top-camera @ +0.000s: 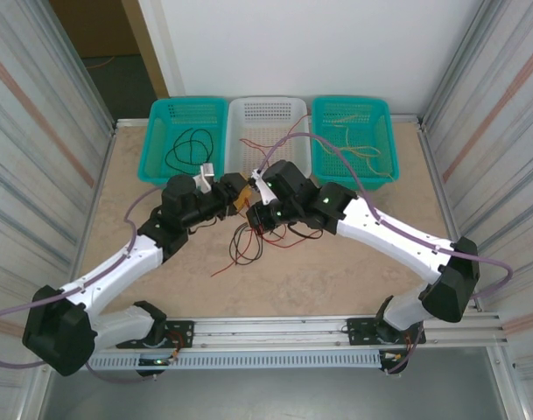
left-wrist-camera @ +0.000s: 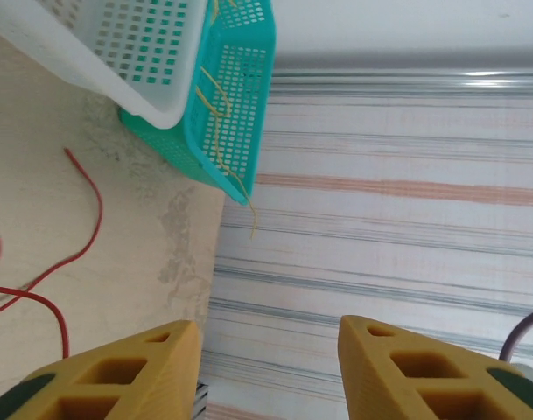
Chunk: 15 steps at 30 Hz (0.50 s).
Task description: Untangle the cables
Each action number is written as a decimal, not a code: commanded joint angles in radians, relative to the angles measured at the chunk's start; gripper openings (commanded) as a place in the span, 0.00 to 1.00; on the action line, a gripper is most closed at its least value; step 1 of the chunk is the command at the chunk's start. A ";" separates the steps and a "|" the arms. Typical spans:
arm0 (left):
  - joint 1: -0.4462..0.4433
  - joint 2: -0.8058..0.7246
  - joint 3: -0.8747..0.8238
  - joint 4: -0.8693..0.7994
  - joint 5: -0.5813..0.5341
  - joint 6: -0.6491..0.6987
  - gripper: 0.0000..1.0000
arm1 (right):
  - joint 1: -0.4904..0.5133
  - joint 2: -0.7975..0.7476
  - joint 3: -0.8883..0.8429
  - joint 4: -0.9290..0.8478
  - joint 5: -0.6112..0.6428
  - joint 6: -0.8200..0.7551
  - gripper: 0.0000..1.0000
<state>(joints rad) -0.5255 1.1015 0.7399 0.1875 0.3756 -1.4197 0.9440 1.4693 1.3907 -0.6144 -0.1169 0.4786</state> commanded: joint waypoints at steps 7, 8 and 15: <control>0.176 -0.183 0.129 -0.543 -0.063 0.282 0.55 | -0.111 0.026 0.187 -0.035 0.075 -0.012 0.00; 0.189 -0.202 0.124 -0.565 -0.066 0.298 0.56 | -0.136 0.045 0.224 -0.029 0.068 -0.022 0.00; 0.208 -0.213 0.053 -0.627 -0.017 0.393 0.55 | -0.305 0.259 0.505 0.046 0.010 -0.058 0.00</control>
<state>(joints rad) -0.3202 0.8799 0.8268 -0.3573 0.3355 -1.1084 0.6819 1.6428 1.8172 -0.6064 -0.0860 0.4568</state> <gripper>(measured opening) 0.549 0.057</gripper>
